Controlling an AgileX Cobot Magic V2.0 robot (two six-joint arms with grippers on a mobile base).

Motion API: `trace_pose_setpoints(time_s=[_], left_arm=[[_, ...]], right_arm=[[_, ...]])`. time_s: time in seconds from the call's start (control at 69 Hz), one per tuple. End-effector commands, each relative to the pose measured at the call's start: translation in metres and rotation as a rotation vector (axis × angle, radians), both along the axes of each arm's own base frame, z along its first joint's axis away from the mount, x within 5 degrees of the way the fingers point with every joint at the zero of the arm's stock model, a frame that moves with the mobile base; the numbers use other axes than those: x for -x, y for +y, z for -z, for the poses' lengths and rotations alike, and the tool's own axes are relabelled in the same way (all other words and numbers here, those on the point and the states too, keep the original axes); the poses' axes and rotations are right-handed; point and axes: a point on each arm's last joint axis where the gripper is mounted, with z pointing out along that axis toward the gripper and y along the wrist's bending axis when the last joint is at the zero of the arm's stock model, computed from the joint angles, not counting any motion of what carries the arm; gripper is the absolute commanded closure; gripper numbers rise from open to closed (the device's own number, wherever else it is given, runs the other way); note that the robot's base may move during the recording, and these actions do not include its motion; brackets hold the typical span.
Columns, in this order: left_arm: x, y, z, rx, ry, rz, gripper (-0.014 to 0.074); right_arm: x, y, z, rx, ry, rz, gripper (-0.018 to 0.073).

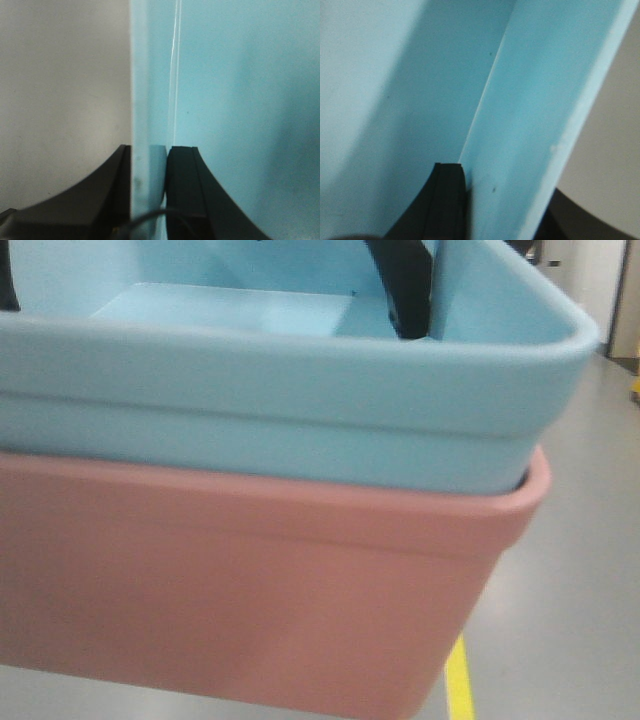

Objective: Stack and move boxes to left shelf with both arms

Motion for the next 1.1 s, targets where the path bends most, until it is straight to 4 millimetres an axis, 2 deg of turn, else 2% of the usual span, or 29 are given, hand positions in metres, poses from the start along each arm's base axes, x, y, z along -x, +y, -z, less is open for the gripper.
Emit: trace_pose_setpoints(time_s=[0.0,1.087], left_arm=[[0.0054,-0.0324,-0.0256,0.315,-0.113,0.170,0.0608],[0.0056,-0.0326,-0.0255,0.318,-0.110,0.169,0.0608]], right_arm=[[0.0042,0.0175,-0.0293,-0.241,-0.104,-0.098,0.0503],[0.0041,0.0140,-0.0280,-0.214,-0.091,-0.075,0.0503]])
